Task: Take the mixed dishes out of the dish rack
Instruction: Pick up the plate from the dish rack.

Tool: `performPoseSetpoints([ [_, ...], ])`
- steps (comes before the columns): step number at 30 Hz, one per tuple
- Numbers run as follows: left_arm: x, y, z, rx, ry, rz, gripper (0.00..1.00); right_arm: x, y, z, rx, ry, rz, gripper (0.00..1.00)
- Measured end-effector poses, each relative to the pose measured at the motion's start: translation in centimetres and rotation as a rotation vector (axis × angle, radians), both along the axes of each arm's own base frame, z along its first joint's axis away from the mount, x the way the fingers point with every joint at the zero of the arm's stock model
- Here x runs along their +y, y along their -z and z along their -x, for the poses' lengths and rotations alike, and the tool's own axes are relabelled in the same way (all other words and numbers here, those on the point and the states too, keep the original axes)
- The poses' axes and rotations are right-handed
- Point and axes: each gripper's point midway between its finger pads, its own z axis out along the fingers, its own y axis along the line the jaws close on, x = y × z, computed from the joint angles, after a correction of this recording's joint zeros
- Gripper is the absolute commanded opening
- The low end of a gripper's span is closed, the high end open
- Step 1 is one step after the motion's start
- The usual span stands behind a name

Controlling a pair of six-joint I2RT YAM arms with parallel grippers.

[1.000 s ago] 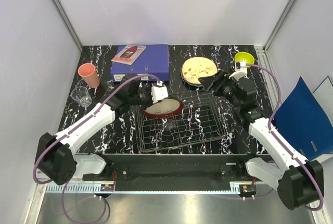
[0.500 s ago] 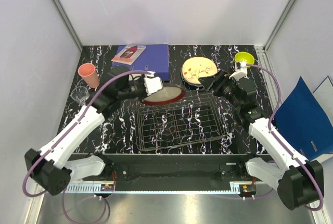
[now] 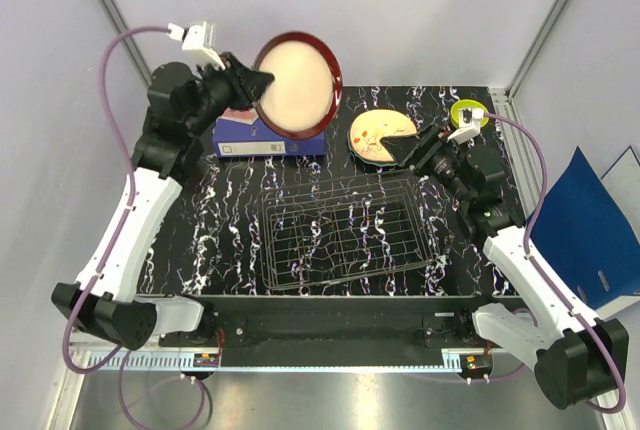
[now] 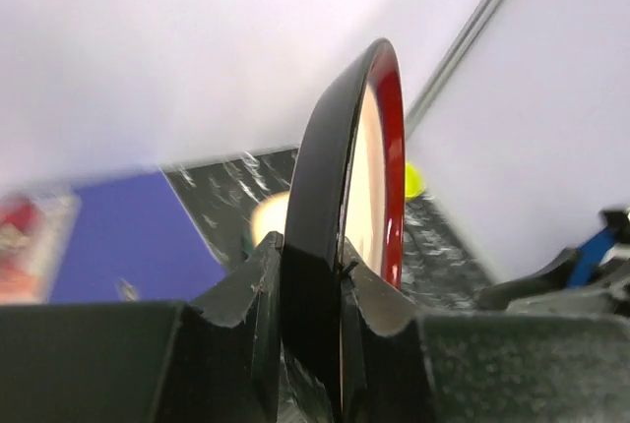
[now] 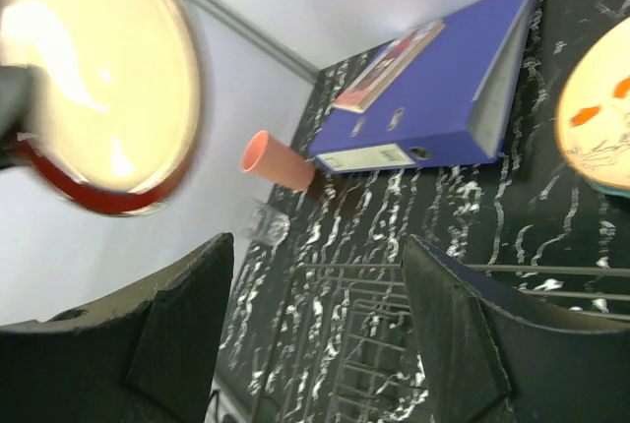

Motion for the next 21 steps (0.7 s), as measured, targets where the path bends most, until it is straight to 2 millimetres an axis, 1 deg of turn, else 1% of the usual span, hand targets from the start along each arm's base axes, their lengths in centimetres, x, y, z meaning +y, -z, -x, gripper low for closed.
performPoseSetpoints([
  [1, 0.4, 1.3, -0.6, 0.058, -0.007, 0.063, 0.00, 0.2, -0.3, 0.1, -0.002, -0.013, -0.011, 0.77],
  [3, 0.2, 4.7, -1.4, 0.195, 0.002, 0.156, 0.00, 0.5, -0.7, 0.3, 0.000, -0.032, -0.033, 0.78],
  [7, -2.3, 12.2, -2.4, 0.471, 0.081, 0.312, 0.00, 0.8, -1.8, 0.6, -0.020, -0.054, -0.057, 0.78],
  [10, -3.5, 15.2, -2.2, 0.591, 0.114, 0.398, 0.00, 1.0, -2.4, 0.7, -0.031, -0.068, -0.068, 0.78],
  [11, -3.7, 15.8, -2.0, 0.621, 0.125, 0.421, 0.00, 1.1, -2.7, 0.8, -0.037, -0.075, -0.074, 0.79],
  [13, -4.1, 15.9, -1.8, 0.649, 0.145, 0.460, 0.00, 1.4, -2.9, 0.7, -0.040, -0.086, -0.086, 0.78],
  [15, -4.4, 14.9, -1.7, 0.631, 0.172, 0.491, 0.00, 1.6, -2.6, 0.5, -0.032, -0.096, -0.090, 0.78],
  [18, -4.7, 12.9, -1.7, 0.577, 0.218, 0.527, 0.00, 2.0, -1.8, -0.2, -0.007, -0.103, -0.094, 0.78],
  [21, -5.0, 11.5, -1.0, 0.538, 0.262, 0.542, 0.00, 2.3, -0.9, -0.9, 0.021, -0.104, -0.097, 0.78],
])
